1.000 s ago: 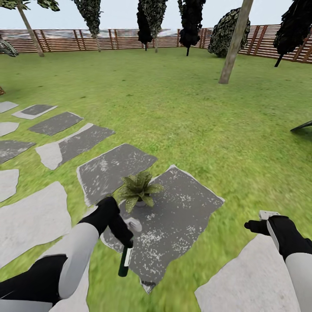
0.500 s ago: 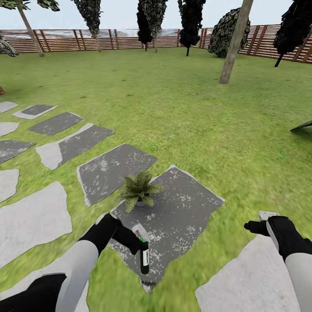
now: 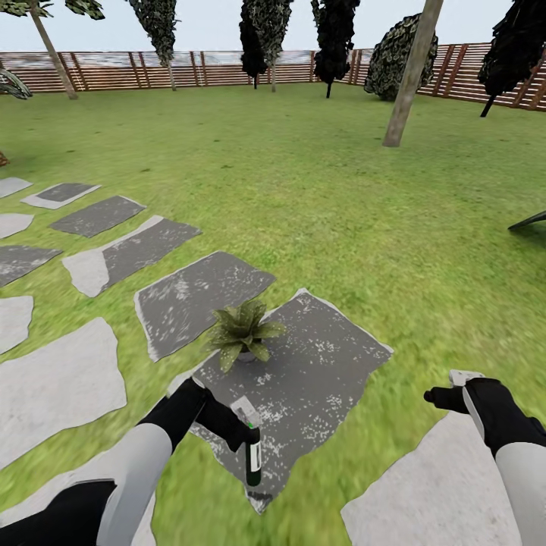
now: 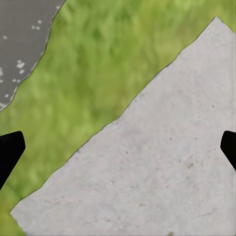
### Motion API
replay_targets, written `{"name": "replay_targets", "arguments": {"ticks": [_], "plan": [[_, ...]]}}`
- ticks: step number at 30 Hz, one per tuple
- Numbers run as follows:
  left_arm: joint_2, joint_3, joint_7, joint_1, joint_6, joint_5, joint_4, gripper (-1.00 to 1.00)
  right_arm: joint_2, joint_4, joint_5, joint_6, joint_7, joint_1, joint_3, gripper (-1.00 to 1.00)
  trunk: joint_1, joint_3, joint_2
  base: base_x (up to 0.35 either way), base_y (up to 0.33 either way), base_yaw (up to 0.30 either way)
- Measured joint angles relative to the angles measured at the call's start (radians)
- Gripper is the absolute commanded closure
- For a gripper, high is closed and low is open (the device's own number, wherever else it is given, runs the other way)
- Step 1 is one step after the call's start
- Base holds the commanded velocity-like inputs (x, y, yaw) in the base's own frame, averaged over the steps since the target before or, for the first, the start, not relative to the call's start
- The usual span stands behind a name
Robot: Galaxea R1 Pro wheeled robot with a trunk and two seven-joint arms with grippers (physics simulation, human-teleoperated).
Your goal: Pick up the pesticide atomizer in the garden and spray insectifuge to fully cover both potted plants in the garden.
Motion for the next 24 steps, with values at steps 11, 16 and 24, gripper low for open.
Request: {"name": "replay_targets", "arguments": {"ticks": [11,16,24], "plan": [[0.039,0.010,-0.002,0.041,-0.417,0.004,0.001,1.00,-0.010,-0.189,-0.001,0.004,0.343,-0.003,0.146,-1.00,0.000,0.000,0.000,0.000,0.000,0.000],[0.045,0.010,0.015,0.051,-0.432,0.004,-0.001,1.00,-0.016,-0.530,0.011,0.005,0.823,-0.003,0.168,-1.00,0.000,0.000,0.000,0.000,0.000,0.000],[0.046,0.010,0.018,0.052,-0.433,0.003,-0.010,1.00,-0.004,-0.433,0.052,0.002,0.960,-0.012,0.324,-1.00,0.000,0.000,0.000,0.000,0.000,0.000]]}}
